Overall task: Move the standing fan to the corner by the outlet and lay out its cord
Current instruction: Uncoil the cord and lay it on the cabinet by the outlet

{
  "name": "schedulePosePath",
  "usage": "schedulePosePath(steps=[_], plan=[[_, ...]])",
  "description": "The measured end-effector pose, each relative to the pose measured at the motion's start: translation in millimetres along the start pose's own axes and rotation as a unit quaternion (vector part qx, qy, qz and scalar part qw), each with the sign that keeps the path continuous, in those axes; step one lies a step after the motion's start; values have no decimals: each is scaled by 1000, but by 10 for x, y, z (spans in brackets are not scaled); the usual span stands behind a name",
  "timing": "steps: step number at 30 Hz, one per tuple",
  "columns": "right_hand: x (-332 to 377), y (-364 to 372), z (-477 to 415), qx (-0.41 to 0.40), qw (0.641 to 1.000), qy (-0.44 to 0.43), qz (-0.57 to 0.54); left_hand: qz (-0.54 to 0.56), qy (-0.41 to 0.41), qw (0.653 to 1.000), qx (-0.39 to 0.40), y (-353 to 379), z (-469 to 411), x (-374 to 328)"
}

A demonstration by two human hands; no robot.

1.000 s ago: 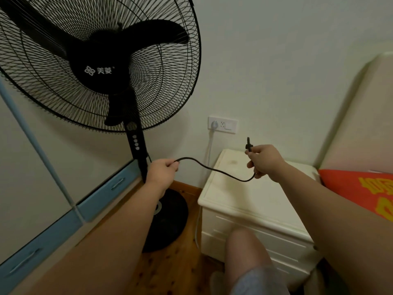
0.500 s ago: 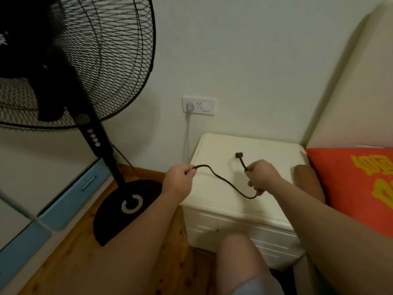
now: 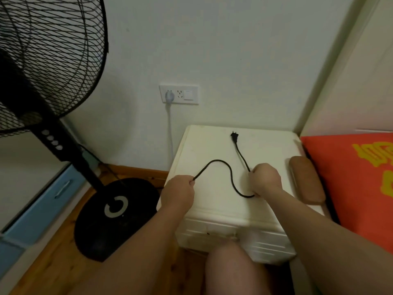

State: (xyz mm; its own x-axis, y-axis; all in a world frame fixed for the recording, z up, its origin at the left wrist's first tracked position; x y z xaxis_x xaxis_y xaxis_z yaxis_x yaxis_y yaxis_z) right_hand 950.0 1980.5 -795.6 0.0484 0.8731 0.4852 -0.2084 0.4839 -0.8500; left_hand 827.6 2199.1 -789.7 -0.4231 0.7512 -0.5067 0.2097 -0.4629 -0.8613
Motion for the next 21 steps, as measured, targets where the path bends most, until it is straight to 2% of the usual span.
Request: schedulePosePath(steps=[6, 10, 13, 17, 21], plan=[[-41, 89, -140, -72, 997, -4, 36, -61, 23, 997, -44, 305, -159, -37], [-141, 189, -150, -156, 985, -25, -66, -139, 41, 989, 11, 555, -197, 22], [-170, 235, -57, -213, 965, -78, -135, -152, 38, 988, -4, 641, -183, 70], [-168, 289, 53, -216, 968, -108, -67, -152, 38, 988, -8, 640, -190, 77], [-104, 360, 137, -178, 975, -136, -3, -152, 39, 987, -10, 618, -191, 63]])
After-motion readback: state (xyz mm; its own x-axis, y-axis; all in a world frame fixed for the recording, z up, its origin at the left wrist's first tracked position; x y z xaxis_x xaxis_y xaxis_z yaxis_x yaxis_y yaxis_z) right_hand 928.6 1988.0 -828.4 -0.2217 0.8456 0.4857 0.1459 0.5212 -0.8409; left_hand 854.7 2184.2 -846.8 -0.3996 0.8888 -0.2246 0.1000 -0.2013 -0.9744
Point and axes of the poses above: each hand's wrist, its own z-axis away from the middle knuckle, its own y-axis out of the palm, x = y × z, the point moved 4 cm from there along -z, towards the middle knuckle, and after that the axes turned 3 degrees about -y, right-handed, at the moved point
